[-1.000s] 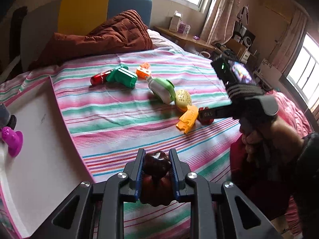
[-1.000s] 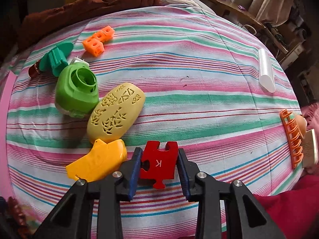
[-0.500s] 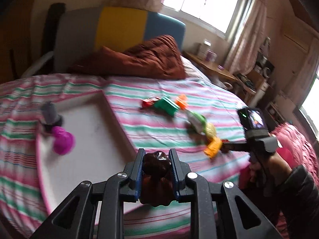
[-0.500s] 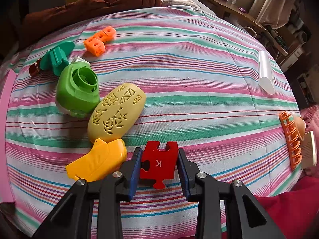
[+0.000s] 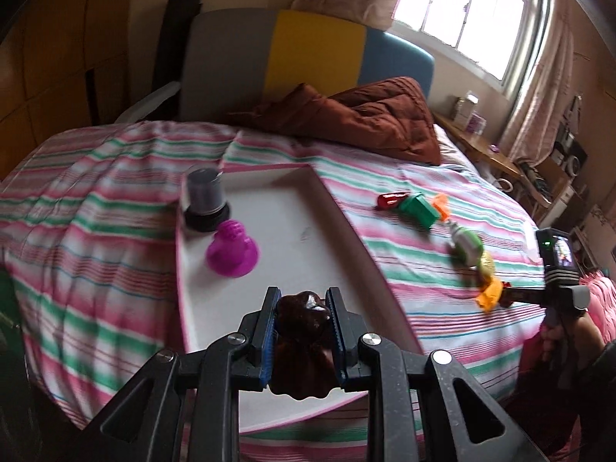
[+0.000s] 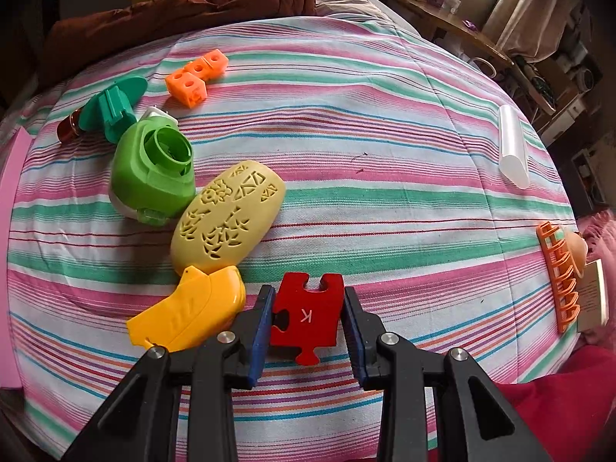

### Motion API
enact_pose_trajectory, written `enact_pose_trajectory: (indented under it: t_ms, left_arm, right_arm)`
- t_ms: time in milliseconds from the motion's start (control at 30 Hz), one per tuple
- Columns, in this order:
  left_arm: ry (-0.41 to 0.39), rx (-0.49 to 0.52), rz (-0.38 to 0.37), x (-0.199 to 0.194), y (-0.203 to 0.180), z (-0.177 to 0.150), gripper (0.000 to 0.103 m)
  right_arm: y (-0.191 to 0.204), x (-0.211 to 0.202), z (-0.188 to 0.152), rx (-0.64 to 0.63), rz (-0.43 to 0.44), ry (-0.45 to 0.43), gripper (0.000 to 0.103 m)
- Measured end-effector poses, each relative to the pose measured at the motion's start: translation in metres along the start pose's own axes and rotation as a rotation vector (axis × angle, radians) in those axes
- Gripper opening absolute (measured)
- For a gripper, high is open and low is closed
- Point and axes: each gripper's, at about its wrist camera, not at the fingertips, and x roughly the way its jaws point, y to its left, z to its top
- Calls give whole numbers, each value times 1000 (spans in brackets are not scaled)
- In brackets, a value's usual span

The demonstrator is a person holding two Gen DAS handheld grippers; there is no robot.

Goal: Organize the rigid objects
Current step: 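Carry brown mold toward the tray with left gripper while right holds red puzzle piece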

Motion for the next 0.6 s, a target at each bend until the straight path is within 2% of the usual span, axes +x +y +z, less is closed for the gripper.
enact_pose_trajectory:
  t_ms: [433, 600]
  left_arm:
    - [37, -60, 22, 8, 25, -8, 23]
    - [78, -151, -38, 15, 47, -9, 23]
  right_arm:
    - [0, -1, 0, -3, 0, -1, 35]
    - [0, -2, 0, -5, 0, -2, 35]
